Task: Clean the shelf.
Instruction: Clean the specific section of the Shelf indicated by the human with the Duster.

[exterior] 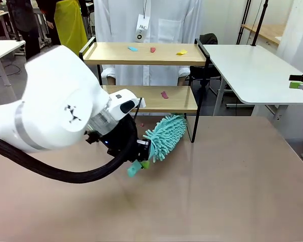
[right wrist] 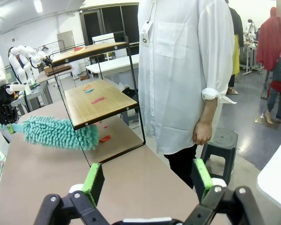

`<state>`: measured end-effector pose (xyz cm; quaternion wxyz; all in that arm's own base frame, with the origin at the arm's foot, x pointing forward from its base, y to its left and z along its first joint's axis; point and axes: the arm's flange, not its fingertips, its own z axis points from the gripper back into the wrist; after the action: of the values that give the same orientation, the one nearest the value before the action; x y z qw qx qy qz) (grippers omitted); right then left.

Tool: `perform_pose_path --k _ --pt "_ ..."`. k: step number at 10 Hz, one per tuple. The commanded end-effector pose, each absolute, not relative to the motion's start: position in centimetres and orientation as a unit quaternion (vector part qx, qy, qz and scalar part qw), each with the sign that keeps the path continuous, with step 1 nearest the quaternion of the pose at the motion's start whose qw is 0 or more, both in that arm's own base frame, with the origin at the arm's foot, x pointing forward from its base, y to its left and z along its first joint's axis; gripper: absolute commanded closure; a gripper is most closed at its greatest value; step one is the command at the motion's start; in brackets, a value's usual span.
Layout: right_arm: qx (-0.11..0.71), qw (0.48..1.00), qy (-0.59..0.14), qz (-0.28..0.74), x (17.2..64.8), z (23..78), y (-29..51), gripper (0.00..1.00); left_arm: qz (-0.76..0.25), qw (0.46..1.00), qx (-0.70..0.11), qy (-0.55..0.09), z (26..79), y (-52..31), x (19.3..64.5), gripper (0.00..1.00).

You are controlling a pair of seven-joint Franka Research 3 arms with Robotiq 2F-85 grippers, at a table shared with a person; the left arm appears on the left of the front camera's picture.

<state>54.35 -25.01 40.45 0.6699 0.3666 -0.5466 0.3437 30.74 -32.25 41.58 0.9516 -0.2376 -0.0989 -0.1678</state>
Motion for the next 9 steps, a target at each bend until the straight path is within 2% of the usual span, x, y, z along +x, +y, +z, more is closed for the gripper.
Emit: perform_pose_path --k 1,5,9 --pt "0.367 0.668 -0.548 0.345 54.4 40.7 -24.8 0.0 -0.129 0.953 -0.252 -0.11 39.9 -34.2 31.4 0.87" --pt "0.367 0.668 -0.548 0.345 54.4 40.7 -24.8 0.0 -0.077 0.947 -0.273 -0.149 37.5 -37.6 34.7 0.87" --pt "0.367 0.668 -0.548 0.345 54.4 40.7 -24.8 0.0 -0.092 0.952 -0.259 -0.133 37.0 -37.2 35.2 0.87"
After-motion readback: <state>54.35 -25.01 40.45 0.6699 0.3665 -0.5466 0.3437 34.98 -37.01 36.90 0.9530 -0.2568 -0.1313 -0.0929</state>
